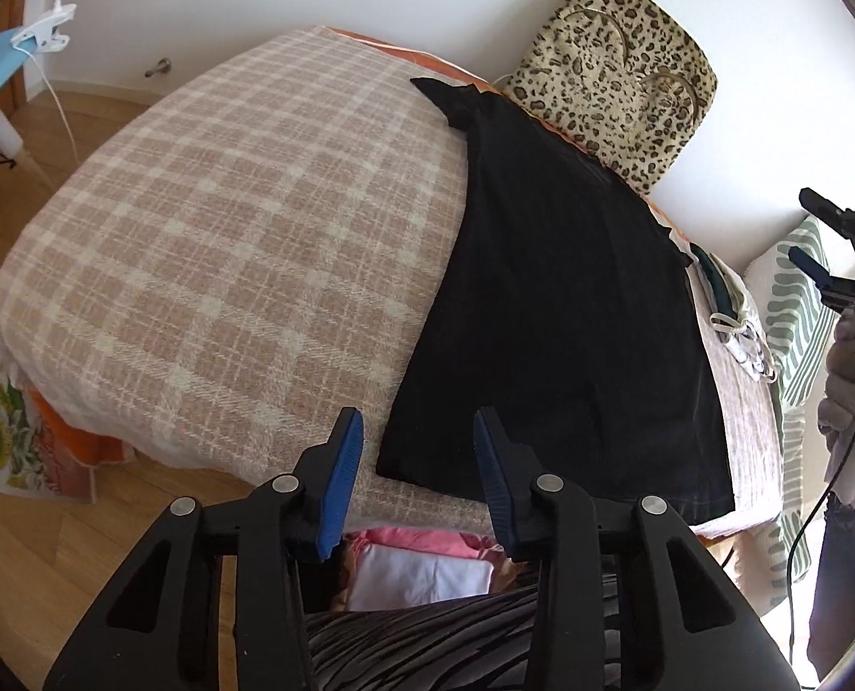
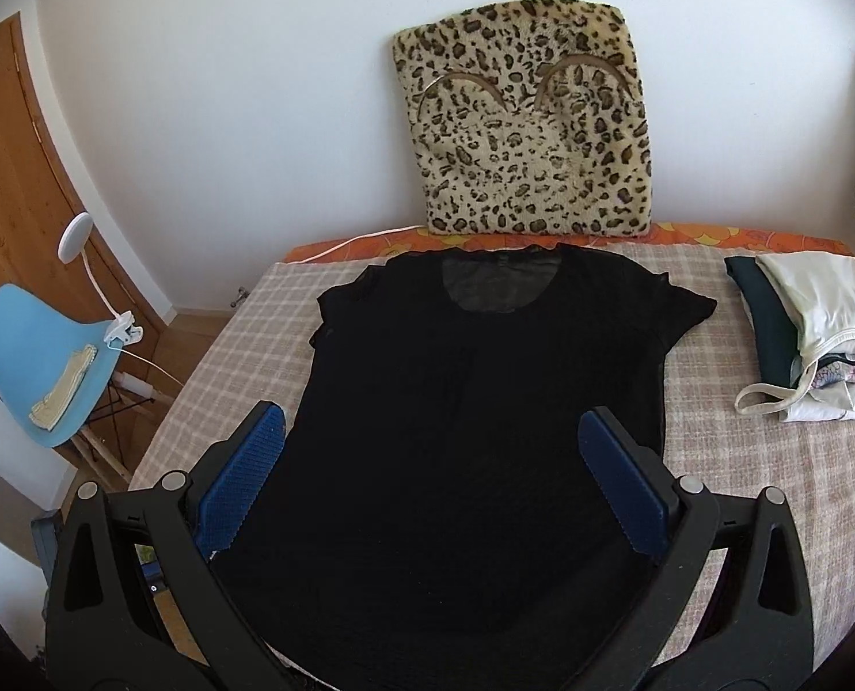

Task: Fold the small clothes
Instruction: 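Grasp the shirt's side edge at hem and shoulder with both grippers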

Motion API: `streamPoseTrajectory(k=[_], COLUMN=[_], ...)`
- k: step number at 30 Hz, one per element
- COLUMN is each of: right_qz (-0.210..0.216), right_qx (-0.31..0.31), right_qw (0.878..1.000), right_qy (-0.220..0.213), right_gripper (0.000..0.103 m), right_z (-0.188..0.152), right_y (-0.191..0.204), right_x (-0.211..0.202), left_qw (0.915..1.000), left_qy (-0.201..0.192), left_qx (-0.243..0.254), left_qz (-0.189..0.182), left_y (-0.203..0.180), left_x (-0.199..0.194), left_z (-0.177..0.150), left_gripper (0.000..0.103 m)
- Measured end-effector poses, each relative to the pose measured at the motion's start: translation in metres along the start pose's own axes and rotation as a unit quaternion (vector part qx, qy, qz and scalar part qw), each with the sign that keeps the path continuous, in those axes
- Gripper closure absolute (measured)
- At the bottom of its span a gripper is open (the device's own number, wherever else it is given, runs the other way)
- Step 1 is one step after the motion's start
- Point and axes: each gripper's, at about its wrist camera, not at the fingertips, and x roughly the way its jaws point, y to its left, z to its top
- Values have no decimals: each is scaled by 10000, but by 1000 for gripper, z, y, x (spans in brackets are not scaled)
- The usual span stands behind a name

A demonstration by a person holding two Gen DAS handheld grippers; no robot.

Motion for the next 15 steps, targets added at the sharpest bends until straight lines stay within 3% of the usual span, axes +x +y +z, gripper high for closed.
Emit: streamPoseTrajectory(k=[15], right_qz=[506], right_qx=[-404], right_qw=[9912], right_qy=[1157], right_gripper=[14], right_z=[87], right_y=[94], right_x=[220], left_qw=[9980], left_qy=[150], left_qx=[302], left_qz=[-530], left_y=[9], left_x=[34], left_z=[1], left_gripper=[85])
